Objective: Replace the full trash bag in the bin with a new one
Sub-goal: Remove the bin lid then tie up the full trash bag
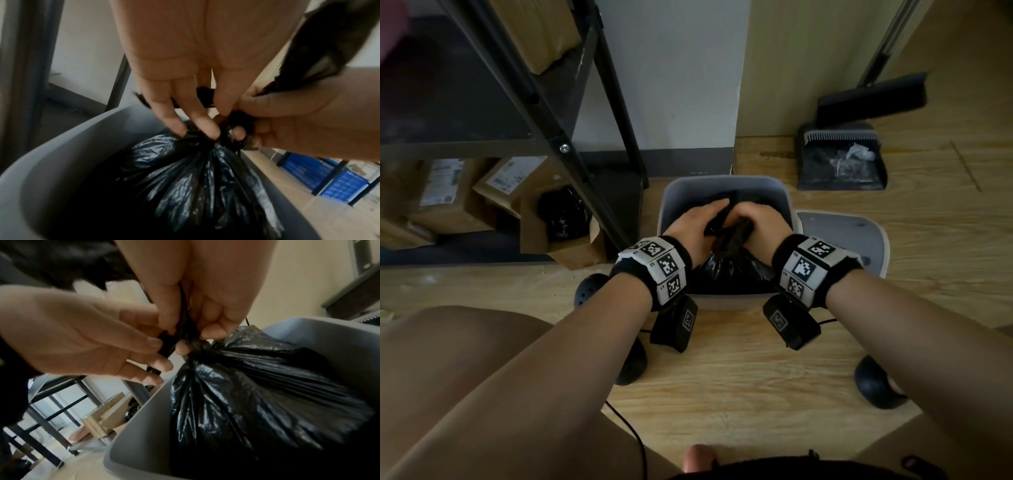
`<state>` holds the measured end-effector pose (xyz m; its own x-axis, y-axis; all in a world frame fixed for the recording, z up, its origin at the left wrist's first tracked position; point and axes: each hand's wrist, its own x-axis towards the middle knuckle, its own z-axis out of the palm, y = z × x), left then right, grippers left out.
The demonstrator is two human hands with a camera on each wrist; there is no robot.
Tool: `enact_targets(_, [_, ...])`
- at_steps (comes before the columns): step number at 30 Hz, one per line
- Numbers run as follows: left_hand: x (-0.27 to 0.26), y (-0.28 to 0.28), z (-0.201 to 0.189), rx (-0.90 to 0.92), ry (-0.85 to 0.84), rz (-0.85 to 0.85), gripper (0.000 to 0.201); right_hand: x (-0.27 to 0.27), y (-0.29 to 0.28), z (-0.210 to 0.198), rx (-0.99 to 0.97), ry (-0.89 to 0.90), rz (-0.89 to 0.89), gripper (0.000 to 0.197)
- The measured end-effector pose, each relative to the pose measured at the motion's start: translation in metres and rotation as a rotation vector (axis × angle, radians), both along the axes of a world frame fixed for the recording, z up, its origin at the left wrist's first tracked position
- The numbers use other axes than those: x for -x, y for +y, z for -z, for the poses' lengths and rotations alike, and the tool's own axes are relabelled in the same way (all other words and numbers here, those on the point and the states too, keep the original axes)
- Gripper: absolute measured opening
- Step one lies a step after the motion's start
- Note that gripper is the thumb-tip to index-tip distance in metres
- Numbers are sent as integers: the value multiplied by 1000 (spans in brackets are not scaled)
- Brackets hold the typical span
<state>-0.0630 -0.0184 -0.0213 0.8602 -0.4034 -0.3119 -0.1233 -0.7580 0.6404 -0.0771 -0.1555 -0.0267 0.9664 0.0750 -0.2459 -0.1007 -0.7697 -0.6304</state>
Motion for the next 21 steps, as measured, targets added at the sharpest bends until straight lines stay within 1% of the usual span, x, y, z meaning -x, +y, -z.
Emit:
enact_targets(2, [2,-1,-3,-87,-24,-21,37,-1,-2,-1,-115,31,119,33])
enact_targets(3, [3,0,-4,-119,-55,-62,31,-2,-3,-1,-167,57,160,31])
enact_targets(4, [3,2,-4,-119,-73,-97,27,-4,-3,-1,-205,97,188,23])
enact_targets(5, [3,3,-5,-100,-73,-122,25,-4,-5,-1,-239,146,204,12])
enact_targets(6, [3,5,-5,-80,-63,-148,26,-5,-6,-2,-273,191,222,14])
enact_targets(7, [2,6,-5,-86,-42,-166,30,-5,-7,-2,-317,231,251,21])
enact_targets(8, [2,7,-6,-112,-32,-163,33,-3,-9,-3,-371,266,277,23])
enact_targets(10, [0,8,-4,-217,-63,-81,32,0,-11,-8,-456,288,290,18])
enact_targets(11, [0,7,-2,-248,-86,-40,29,2,-13,-11,-461,288,272,14])
enact_targets(14, [3,2,1,-209,-83,21,32,5,-17,-18,-309,248,189,8])
enact_targets(16, [2,-5,1,-127,-55,-1,18,6,-17,-19,-242,222,166,11])
enact_targets(17, [1,-7,1,-111,-43,-25,16,6,-16,-18,-202,202,151,15])
enact_targets(19, [-1,-12,1,-159,-33,-48,28,7,-13,-17,-93,157,129,20])
enact_targets(20, [-1,-15,3,-190,-23,-54,30,6,-12,-16,-42,136,114,20])
enact_targets(21, [-2,-17,5,-204,-24,-62,25,6,-11,-15,1,111,106,20])
